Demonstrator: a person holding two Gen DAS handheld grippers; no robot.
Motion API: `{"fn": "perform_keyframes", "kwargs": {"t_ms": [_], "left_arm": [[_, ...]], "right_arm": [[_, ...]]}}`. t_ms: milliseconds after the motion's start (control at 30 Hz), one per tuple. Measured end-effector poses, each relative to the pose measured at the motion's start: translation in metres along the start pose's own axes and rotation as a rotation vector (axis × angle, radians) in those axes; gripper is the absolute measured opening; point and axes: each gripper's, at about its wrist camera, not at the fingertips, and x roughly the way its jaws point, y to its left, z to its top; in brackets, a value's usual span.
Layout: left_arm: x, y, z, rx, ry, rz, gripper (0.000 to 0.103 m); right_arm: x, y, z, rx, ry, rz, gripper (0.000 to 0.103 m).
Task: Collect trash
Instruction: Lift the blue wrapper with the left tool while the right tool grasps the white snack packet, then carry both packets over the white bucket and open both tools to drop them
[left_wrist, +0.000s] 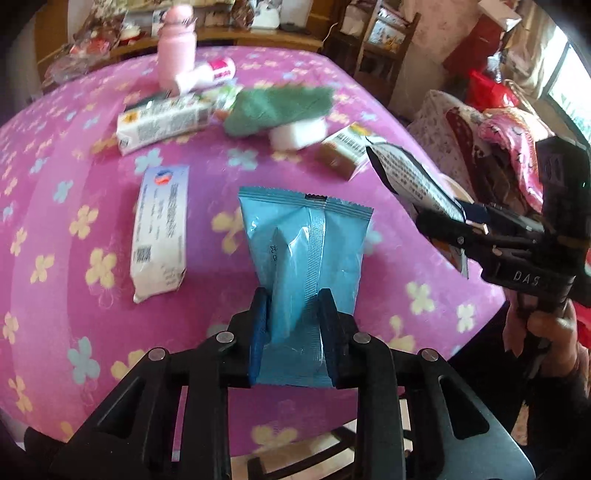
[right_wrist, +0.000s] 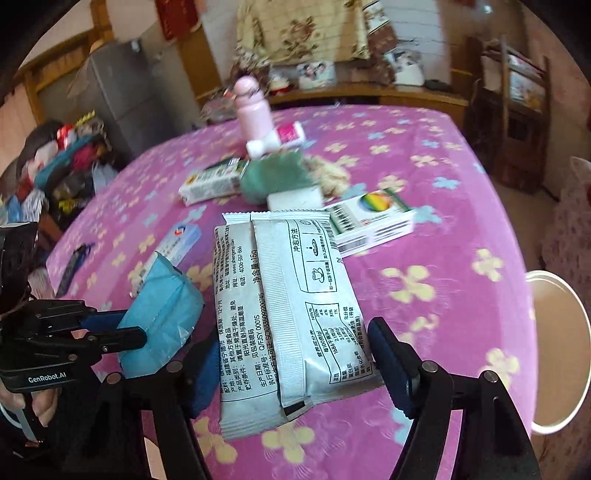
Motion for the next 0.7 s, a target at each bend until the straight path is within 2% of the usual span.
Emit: {"fn": "perform_keyframes", "kwargs": {"t_ms": [300, 700], "left_arm": [[0.001, -0.045, 0.04, 0.055, -0.059, 0.013, 0.024], [0.034, -0.11, 0.078, 0.139, -0.083, 0.023, 0.024]], "right_arm": [[-0.036, -0.043, -0.007, 0.104, -0.062, -0.095, 0.072], [-0.06, -0.094, -0.016, 0.217, -0.096, -0.189, 0.072]]}}
